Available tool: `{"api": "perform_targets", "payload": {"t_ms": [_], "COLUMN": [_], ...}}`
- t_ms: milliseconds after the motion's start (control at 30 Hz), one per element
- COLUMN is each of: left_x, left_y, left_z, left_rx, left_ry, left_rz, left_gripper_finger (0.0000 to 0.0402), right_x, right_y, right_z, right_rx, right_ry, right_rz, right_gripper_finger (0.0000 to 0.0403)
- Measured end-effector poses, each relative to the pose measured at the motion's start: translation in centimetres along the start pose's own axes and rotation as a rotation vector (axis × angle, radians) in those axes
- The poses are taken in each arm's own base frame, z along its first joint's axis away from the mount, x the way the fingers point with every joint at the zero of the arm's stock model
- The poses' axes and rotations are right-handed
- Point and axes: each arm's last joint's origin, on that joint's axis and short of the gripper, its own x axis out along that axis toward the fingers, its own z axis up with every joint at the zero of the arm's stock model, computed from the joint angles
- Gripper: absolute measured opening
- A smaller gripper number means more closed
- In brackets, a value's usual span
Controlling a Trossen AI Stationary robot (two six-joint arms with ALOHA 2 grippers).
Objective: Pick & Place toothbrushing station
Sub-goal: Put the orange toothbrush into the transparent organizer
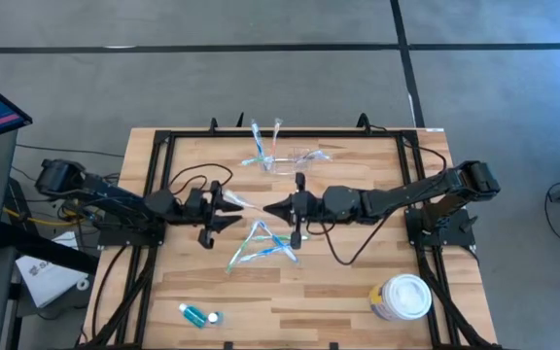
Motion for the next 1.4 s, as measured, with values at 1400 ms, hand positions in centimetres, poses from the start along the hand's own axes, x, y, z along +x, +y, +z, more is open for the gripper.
{"api": "perform_targets", "payload": {"t_ms": [1400], "left_x": [7.3], "left_y": [-1.2], "left_z": [0.1], "left_rx": [0.203], "left_ry": [-0.065], "left_rz": [-0.008], "left_gripper_finger": [0.0073], "right_x": [-0.2], "right_y": [0.8], "right_z": [0.8], "right_rx": [-0.013], "right_ry": [-0.087], "right_rz": [0.044], "right_gripper_finger": [0.0000]}}
